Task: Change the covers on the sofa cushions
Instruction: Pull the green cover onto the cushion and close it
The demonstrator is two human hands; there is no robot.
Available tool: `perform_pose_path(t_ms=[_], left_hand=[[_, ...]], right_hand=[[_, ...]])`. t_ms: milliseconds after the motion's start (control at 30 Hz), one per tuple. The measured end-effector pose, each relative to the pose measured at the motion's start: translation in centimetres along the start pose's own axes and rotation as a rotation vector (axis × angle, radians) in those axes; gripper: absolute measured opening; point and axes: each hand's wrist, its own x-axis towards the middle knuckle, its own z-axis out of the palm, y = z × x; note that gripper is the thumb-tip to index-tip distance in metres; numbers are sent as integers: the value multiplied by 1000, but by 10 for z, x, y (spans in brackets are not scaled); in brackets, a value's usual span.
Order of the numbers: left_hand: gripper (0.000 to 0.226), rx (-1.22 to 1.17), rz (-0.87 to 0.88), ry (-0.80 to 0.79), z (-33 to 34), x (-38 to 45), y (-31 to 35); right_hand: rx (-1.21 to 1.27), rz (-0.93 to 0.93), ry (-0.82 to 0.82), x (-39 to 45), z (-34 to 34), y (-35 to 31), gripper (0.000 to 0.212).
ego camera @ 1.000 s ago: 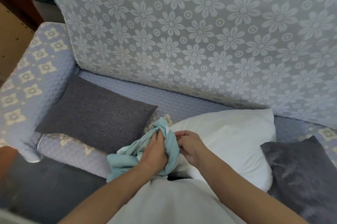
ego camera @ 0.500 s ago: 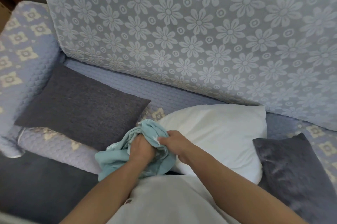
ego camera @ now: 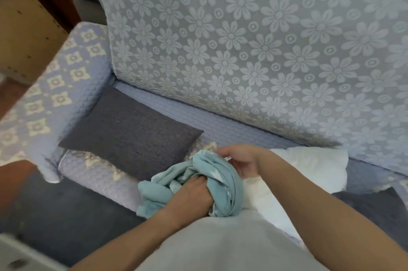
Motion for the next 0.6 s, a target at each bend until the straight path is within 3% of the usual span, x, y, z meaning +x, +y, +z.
perform_pose_path(t_ms=[67,100,167,233,267,333,433,533,600], left_hand=[[43,35,95,20,3,0,-3],[39,-7,49,-18,-2,-2,-2],[35,-239,-202,21,-11,-9,-5],[29,-496,-558,131,-25,-19,-10],[22,-563,-701,169,-29,-22,-16],[16,-645,-837,186,-36,-22,-27],[25,-682,-810,104,-52,-7,-27],[26,-678,-617,-11,-77,10,-16],[29,-704,-445,-45,-98,18,-3]], right_hand=[[-40,16,127,2,7,-13,34],[-14,-34,204,1,4,-16,29],[88,-302,492,-11,-15,-18,21],[170,-529,963,-44,-49,-5,24],[250,-583,1144,-64,-66,10,27],[385,-535,1333,-89,-89,57,28],[358,-437,1371,-79,-73,121,30],[276,-478,1012,-55,-27,150,32],[165,-482,874,-57,-12,170,15]])
